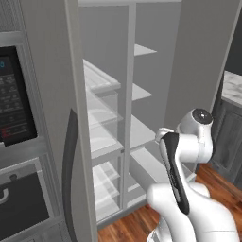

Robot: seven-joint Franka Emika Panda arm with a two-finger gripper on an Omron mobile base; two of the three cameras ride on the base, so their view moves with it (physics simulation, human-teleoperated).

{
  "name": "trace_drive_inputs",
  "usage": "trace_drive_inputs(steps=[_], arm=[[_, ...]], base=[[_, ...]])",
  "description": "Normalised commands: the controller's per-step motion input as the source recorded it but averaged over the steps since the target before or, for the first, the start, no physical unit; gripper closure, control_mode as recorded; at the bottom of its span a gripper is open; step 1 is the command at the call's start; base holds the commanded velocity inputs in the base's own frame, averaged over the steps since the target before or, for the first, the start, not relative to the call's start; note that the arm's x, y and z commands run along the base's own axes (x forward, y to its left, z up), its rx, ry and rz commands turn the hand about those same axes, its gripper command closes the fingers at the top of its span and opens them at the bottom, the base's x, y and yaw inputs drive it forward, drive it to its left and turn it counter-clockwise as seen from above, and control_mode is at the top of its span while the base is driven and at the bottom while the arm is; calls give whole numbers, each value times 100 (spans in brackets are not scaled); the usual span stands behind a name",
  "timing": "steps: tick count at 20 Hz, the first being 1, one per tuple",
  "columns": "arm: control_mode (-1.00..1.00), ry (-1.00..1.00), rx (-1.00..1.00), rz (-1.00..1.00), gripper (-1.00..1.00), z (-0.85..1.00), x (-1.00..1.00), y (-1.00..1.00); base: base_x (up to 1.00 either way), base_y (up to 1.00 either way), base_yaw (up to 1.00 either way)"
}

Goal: Take the sweet potato and squash from the fridge shelf and place them in the freezer drawer to begin freezing them.

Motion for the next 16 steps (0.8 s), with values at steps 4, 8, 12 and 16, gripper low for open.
trace_drive_inputs(steps=[4,8,12,16], arm=[[100,0,0,1,-100,0,-2,2],[100,0,0,0,-100,0,0,0],[100,0,0,0,-100,0,0,0],[100,0,0,0,-100,0,0,0]], base=[[-2,7,3],[-7,42,25],[1,52,31],[17,44,32]])
